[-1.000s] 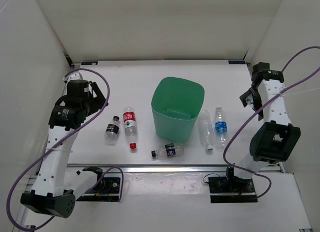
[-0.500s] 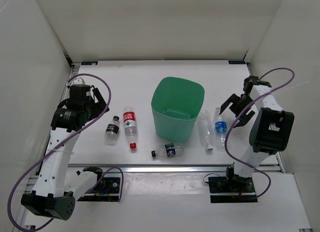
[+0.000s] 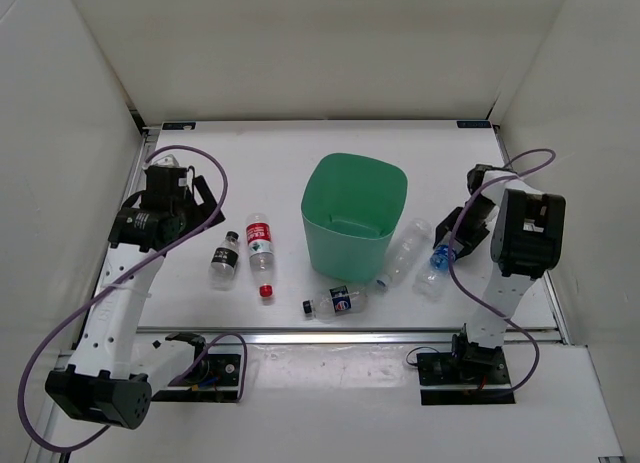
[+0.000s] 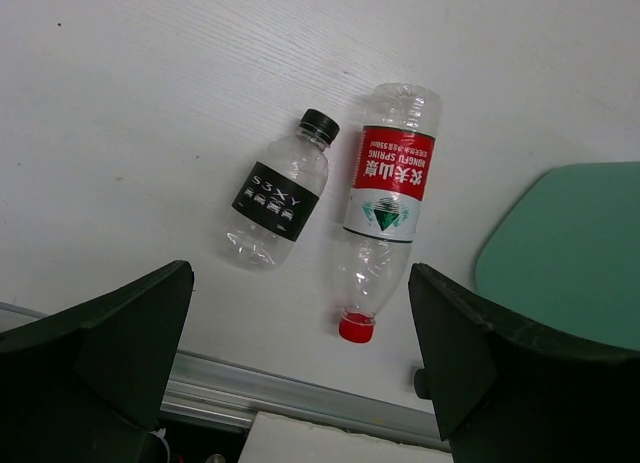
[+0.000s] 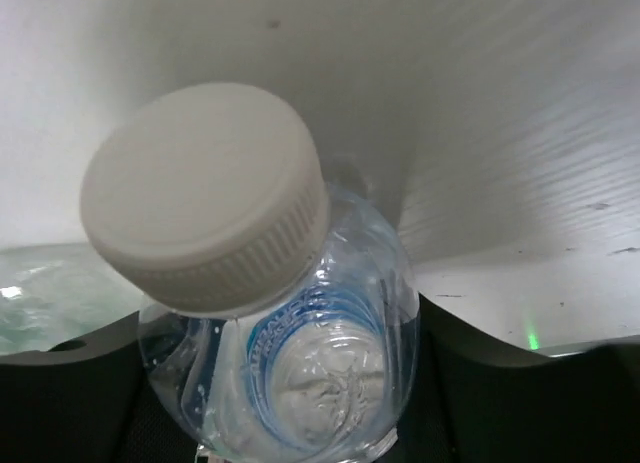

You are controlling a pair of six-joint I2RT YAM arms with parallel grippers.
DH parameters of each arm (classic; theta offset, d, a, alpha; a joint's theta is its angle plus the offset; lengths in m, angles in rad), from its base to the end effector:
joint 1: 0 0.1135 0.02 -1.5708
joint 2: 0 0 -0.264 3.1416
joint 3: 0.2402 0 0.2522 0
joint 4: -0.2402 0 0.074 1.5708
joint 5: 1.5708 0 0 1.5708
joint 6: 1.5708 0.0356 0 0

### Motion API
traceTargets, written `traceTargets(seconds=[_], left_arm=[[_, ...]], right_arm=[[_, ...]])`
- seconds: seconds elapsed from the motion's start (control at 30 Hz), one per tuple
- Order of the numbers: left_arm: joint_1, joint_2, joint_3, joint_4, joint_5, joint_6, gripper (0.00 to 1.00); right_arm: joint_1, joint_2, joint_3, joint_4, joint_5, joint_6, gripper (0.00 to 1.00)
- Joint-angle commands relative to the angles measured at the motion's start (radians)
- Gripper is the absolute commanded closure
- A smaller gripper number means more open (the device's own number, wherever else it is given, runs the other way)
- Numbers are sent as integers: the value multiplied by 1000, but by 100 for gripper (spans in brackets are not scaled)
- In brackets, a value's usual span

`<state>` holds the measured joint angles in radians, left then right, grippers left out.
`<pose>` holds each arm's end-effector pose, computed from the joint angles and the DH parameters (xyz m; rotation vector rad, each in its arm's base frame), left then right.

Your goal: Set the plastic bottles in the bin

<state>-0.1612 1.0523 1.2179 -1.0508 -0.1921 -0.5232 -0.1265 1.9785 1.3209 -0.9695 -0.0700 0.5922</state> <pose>0.1885 -0.0238 0.3580 -0.5204 2.3788 -0.0706 0.3466 -0.0416 0.1443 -1.0823 -2.8724 -0.0846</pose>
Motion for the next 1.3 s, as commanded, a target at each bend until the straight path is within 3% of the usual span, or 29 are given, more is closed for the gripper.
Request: traceTargets(seconds=[0.0,0.1,0.3,0.33,0.4,0.53,0.7,0.77,0.87,0.9,1.07,1.17,1.27], left_arm=[[-4,-5,-12,-3,20,-9,0],[-4,5,-12,-3,20,-9,0],[-4,5,-21,17,20,-9,0],[-4,5,-21,17,20,-9,0],[-14,5,-21,37,20,-9,0],[-23,25,-21,46,20,-31,0],[-43,34,-31,77,49,-31,0],[-43,34,-31,77,49,-31,0],[-43,34,-31,77,49,-31,0],[-43,34,-31,66,39,-31,0],[-43,2,-61,66,19,-31,0],[-43,-9,-70,48,8,-21,0],[-43,-20,-70,48,-1,-21,0]], right_arm=[[-2,-33,63,-50,105,26,43],[17,-99,177,-163,224,64,57],[88,-268,564,-330,305,109,64],[102,-291,674,-312,256,119,64],[177,-376,736,-196,166,120,64],[293,-503,684,20,96,120,64],[444,-428,748,91,91,55,64],[527,-393,758,77,139,43,61],[599,-373,747,54,151,32,25],[611,-372,747,32,176,32,0],[565,-418,785,-52,304,57,0],[475,-519,663,-9,410,81,0],[349,-566,445,29,389,81,0]])
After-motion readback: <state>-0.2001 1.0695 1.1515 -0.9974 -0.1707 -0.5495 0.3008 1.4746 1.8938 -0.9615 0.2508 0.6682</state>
